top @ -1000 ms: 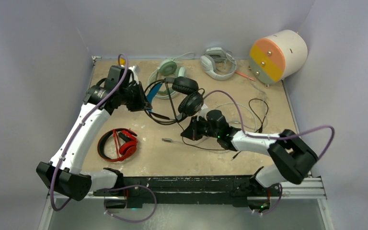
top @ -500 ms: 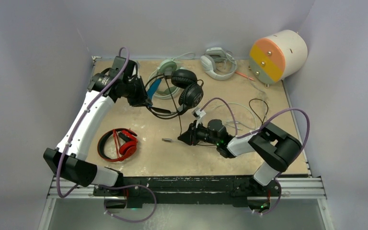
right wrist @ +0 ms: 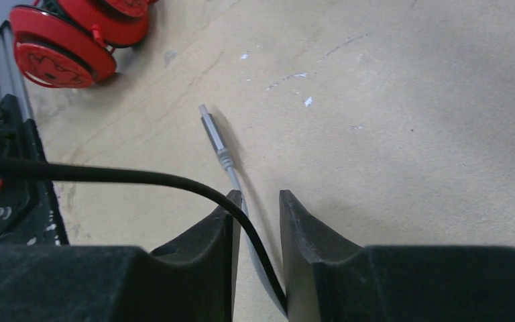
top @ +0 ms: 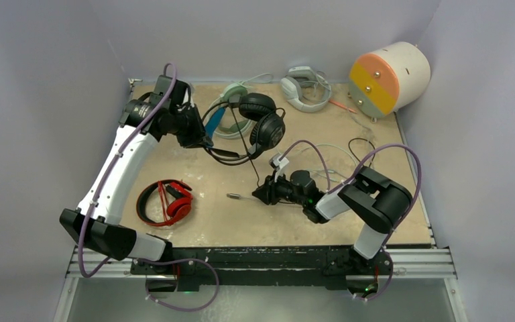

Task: Wrap the headphones
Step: Wrap the headphones cable around the headphones.

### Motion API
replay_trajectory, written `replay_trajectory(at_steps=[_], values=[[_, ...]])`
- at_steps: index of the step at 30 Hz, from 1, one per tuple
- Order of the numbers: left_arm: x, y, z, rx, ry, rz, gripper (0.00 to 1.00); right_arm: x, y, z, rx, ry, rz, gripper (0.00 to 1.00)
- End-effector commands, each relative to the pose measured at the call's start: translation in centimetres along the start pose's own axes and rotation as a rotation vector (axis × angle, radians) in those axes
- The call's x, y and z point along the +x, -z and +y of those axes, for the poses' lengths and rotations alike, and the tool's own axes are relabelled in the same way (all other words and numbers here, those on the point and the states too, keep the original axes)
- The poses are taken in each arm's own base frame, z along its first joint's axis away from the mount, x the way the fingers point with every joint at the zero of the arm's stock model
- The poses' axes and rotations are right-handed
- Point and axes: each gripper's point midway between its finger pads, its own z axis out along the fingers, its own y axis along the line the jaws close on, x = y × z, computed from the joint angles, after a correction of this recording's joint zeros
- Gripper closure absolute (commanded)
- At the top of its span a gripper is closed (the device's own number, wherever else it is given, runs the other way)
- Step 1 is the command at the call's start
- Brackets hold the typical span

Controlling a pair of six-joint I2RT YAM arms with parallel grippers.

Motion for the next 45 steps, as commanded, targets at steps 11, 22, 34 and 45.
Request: replay_trajectory(at_steps=[11, 22, 34, 45], values=[[0.7, 3.8, -4.2, 0.273, -0.165, -0.025, 1.0, -2.3, 1.7, -2.2, 0.012, -0.209, -0.053, 1.0], [7.9, 4.0, -4.9, 0.558, -0.447, 0.077, 1.0, -6.2, 3.0, -0.9, -0.032, -0.261, 0.038, 1.0], [15.7, 1.6, -4.7, 0.5, -0.83, 0.149, 1.0, -10.9, 7.8, 2.0, -0.156, -0.282, 0.145, 1.0], [10.7, -1.9, -2.2, -0.123, -1.343, -0.172, 1.0, -12.3, 11.6, 0.5, 0.101, -0.148, 0.267, 1.0]])
